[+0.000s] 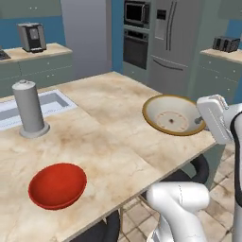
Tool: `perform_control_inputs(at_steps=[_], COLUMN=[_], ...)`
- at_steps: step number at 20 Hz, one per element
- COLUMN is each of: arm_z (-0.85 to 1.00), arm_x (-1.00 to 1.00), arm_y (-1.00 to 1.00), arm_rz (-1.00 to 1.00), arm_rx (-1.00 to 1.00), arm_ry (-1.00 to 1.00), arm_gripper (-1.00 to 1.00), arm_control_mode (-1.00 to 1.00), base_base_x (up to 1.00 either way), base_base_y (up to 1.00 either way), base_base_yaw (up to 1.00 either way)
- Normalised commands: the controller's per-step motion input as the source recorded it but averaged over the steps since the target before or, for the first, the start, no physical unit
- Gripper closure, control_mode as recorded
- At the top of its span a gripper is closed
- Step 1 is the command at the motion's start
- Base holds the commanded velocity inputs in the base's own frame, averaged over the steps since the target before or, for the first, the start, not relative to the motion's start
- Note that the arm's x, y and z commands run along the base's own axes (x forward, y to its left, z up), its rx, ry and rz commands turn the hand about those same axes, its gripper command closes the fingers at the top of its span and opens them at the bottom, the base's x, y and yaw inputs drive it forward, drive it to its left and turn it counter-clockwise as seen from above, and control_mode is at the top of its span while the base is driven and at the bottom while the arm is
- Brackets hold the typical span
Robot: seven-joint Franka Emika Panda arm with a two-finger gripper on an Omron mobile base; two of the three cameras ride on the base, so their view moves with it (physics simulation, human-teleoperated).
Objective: Pick up the bowls from the cabinet and place each bowl in front of a stool on the dining counter.
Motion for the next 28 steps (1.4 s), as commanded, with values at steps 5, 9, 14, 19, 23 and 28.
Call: perform_control_inputs(at_steps=[5, 9, 14, 19, 23, 28], arm_z=[0.0, 0.0, 0.0, 0.0, 0.0, 0.0], arm_x=[0.0, 0.0, 0.0, 0.0, 0.0, 0.0], arm_y=[0.0, 0.0, 0.0, 0.0, 0.0, 0.0], arm_rz=[0.0, 0.0, 0.0, 0.0, 0.0, 0.0], arm_rx=[0.0, 0.0, 0.0, 0.0, 0.0, 0.0], arm_ry=[0.0, 0.0, 0.0, 0.0, 0.0, 0.0], arm_gripper=[1.0, 1.0, 1.0, 1.0, 1.0, 1.0], arm_control_mode=[1.0, 1.0, 1.0, 1.0, 1.0, 1.0], base_base_x=[0.57, 0.38, 0.32, 0.39, 0.3, 0.05], base_base_y=[-0.08, -0.18, -0.37, -0.68, -0.72, -0.17], base_base_yaw=[0.53, 0.55, 0.59, 0.49, 0.41, 0.1])
